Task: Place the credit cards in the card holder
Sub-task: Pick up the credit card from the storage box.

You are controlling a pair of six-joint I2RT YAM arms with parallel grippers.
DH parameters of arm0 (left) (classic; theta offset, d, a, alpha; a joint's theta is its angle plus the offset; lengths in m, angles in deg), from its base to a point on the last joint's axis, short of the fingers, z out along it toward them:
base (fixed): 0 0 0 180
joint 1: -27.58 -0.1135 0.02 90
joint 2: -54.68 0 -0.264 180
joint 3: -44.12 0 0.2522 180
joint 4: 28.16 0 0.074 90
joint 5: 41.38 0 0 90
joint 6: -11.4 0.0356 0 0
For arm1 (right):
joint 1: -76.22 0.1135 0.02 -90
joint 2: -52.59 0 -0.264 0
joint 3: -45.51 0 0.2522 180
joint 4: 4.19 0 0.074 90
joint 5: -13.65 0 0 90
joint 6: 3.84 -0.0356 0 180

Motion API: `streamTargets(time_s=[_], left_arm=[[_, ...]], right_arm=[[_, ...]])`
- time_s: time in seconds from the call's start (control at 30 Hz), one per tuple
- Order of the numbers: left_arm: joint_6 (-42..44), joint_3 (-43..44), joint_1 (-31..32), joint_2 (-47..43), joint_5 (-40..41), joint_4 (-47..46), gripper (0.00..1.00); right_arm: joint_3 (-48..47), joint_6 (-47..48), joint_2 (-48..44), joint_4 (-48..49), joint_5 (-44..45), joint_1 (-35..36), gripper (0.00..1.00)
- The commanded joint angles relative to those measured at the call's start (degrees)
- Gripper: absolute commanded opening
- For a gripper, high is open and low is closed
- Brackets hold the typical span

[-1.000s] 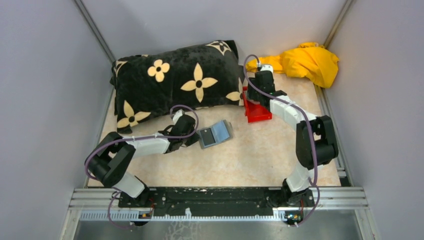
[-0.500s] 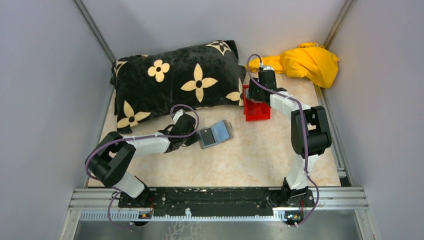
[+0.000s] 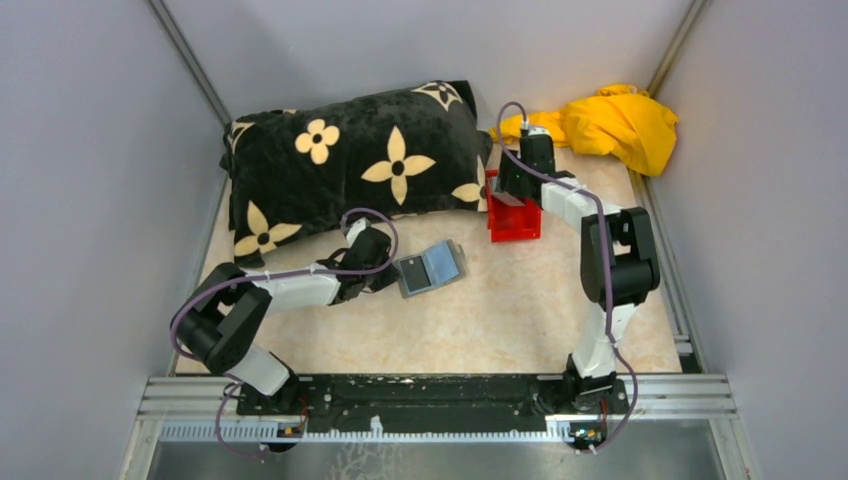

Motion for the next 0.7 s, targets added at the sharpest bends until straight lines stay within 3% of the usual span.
streamTargets(time_s=[0.0,0.27,0.67], left_arm=[[2.96,-4.58,-0.75,8.09,2.61,12.69,0.0],[2.91,-4.33,-0.7,8.92,2.43,12.46,0.0],[2.87,-4.85,-0.79,9.01,2.02,11.8,0.0]], right_arm=[[-4.58,-0.92,1.71,2.09,-1.26,-0.72,0.62],[-7.38,-1.7,4.66,0.22,-3.53,-1.7,0.6],[-6.65,-2.88,5.04,-0.05,-7.4,-1.85,0.48]])
